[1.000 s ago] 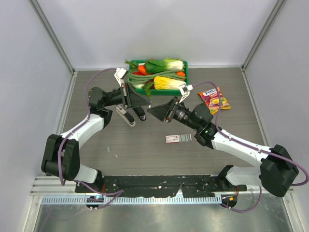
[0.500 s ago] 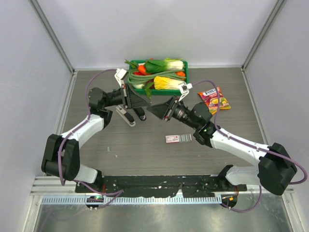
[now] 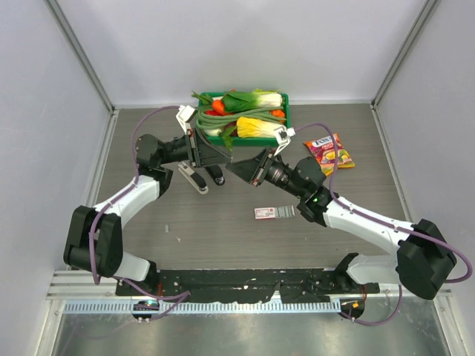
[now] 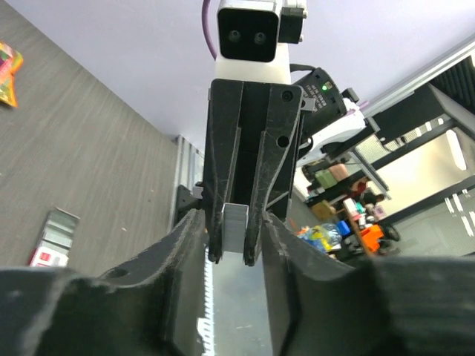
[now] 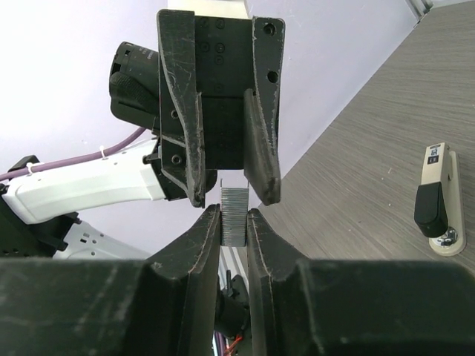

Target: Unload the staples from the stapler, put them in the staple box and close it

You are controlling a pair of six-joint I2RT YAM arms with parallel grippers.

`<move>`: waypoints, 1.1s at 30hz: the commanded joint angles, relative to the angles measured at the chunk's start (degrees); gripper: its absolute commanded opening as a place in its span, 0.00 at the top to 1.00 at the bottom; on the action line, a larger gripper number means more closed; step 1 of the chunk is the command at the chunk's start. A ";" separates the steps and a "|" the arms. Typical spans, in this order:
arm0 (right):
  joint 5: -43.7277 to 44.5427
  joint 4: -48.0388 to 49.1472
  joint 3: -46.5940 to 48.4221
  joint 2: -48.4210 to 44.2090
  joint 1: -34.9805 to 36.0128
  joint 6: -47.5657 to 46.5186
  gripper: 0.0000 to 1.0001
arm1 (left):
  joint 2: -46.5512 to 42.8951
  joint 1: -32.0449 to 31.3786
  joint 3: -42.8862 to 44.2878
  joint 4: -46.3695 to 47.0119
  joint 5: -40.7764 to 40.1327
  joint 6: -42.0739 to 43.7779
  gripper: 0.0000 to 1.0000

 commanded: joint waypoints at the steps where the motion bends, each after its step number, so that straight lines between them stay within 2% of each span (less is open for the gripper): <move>1: 0.32 -0.86 1.11 -2.55 -0.44 -1.13 0.79 | -2.04 -0.06 0.84 0.83 1.42 1.58 0.56; 2: 0.40 -1.48 0.94 -3.08 -0.44 -1.57 0.80 | -2.30 -0.06 1.01 0.05 1.51 2.28 0.48; 3: 0.49 -2.01 0.68 -3.43 -0.44 -1.84 0.80 | -2.47 -0.06 1.28 -0.74 1.51 2.80 0.44; 7: 1.55 -7.53 -0.55 -5.80 -0.44 -3.68 0.82 | -3.18 -0.06 2.60 -6.54 2.74 7.28 0.40; 8: 1.90 -8.51 -0.82 -6.94 -0.44 -4.12 0.82 | -3.27 -0.06 3.38 -9.86 3.00 8.34 0.31; 9: 2.07 -9.48 -1.08 -7.47 -0.53 -4.91 0.82 | -3.53 0.03 3.91 -12.07 3.44 11.65 0.29; 10: 2.42 -12.79 -1.26 -7.91 -0.44 -5.61 0.82 | -3.79 -0.05 4.61 -15.22 3.62 14.38 0.28; 11: 2.95 -14.92 -1.09 -8.53 -0.44 -6.40 0.82 | -4.32 0.03 7.06 -27.44 3.97 18.41 0.27; 12: 4.61 -17.63 -0.74 -9.58 -0.44 -8.76 0.82 | -5.37 0.12 9.08 -37.48 3.80 34.29 0.27; 13: 6.10 -24.45 0.49 -10.11 -0.44 -10.09 0.83 | -5.90 0.21 12.15 -50.54 2.58 45.76 0.27; 14: 7.51 -28.00 1.02 -10.46 -0.44 -11.06 0.82 | -5.90 -0.40 20.18 -79.39 -2.22 61.28 0.25; 15: 11.09 -31.16 1.55 -10.99 -0.53 -12.11 0.83 | -5.47 -0.75 23.92 -90.38 -5.83 73.35 0.24; 16: 12.95 -37.81 2.60 -11.34 -0.53 -13.95 0.82 | -4.07 -1.11 26.83 -98.41 -8.92 90.61 0.24; 17: 14.54 -39.96 2.87 -11.52 -0.44 -14.66 0.83 | -3.80 -1.02 29.73 -107.80 -11.73 96.09 0.24; 18: 16.30 -43.29 3.22 -11.70 -0.53 -15.54 0.83 | -3.53 -1.02 30.37 -111.89 -18.72 101.54 0.25; 19: 19.71 -47.94 3.48 -11.78 -0.53 -16.33 0.83 | -4.40 -0.85 30.28 -114.98 -21.05 113.61 0.25; 22: 23.06 -53.84 3.31 -11.61 -0.44 -17.39 0.84 | -9.05 -0.49 22.05 -119.40 -30.11 128.27 0.25; 23: 23.69 -54.92 3.14 -11.52 -0.44 -17.74 0.83 | -13.51 -0.49 15.76 -120.19 -31.87 138.15 0.25; 26: 26.23 -58.61 2.43 -10.56 -0.44 -18.01 0.85 | -21.51 -0.58 4.76 -122.12 -37.06 152.78 0.21; 29: 28.17 -60.99 1.99 -9.42 -0.44 -18.10 0.87 | -24.79 -0.58 -0.99 -119.94 -40.67 153.28 0.20; 33: 29.84 -63.62 2.17 -8.01 -0.44 -17.22 0.87 | -22.96 -0.58 -3.37 -118.36 -42.08 145.84 0.23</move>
